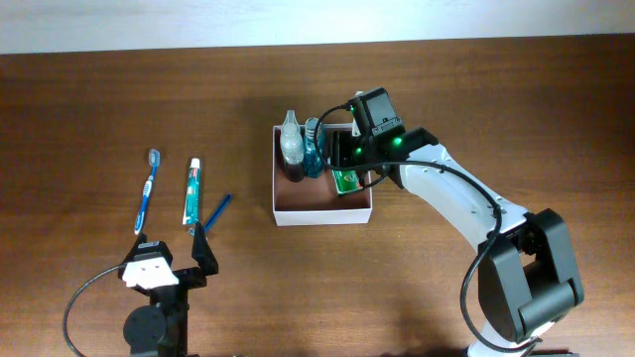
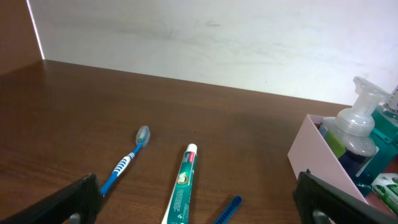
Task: Pack container
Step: 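Lower the Dettol bar into the box front-right and release, then retract right gripper to the right side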
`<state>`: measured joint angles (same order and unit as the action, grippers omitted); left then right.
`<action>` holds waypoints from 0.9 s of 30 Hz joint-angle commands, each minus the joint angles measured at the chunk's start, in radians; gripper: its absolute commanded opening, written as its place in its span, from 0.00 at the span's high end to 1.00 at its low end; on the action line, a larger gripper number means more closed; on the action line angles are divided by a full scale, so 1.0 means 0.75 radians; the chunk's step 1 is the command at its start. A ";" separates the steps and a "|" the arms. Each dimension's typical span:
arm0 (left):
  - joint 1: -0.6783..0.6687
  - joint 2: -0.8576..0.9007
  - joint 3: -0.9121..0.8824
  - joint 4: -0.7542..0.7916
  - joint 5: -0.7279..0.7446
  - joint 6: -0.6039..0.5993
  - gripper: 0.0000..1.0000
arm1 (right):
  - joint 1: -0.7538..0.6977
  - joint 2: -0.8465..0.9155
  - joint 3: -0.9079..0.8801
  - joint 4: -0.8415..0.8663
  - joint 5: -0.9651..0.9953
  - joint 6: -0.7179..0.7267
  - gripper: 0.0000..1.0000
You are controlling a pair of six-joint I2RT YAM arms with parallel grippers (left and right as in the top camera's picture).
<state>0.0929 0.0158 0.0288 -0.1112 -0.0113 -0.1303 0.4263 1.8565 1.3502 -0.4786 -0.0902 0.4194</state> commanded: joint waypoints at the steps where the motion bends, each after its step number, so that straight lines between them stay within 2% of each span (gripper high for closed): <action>1: 0.009 -0.003 -0.008 0.003 -0.004 0.021 0.01 | 0.006 -0.057 0.055 -0.051 0.017 0.006 0.33; 9: 0.009 -0.003 -0.008 0.003 -0.004 0.021 0.01 | -0.092 -0.336 0.191 -0.419 0.133 0.005 0.30; 11: 0.009 -0.003 -0.008 0.003 -0.004 0.021 0.00 | -0.191 -0.403 0.197 -0.568 0.235 0.006 0.24; 15: 0.009 -0.003 -0.008 0.003 -0.004 0.021 0.01 | -0.369 -0.432 0.197 -0.748 0.343 0.006 0.03; 16: 0.009 -0.003 -0.008 0.003 -0.004 0.021 0.01 | -0.415 -0.432 0.197 -0.777 0.352 0.006 0.01; 20: 0.009 -0.003 -0.008 0.003 -0.005 0.021 0.01 | -0.627 -0.424 0.193 -0.878 0.357 0.006 0.01; 27: 0.009 -0.003 -0.008 0.007 -0.049 0.022 0.01 | -0.846 -0.422 0.191 -0.914 0.357 0.006 0.01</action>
<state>0.0929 0.0158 0.0288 -0.1101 -0.0273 -0.1303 -0.1539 1.5345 1.4895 -1.1603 0.1543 0.4194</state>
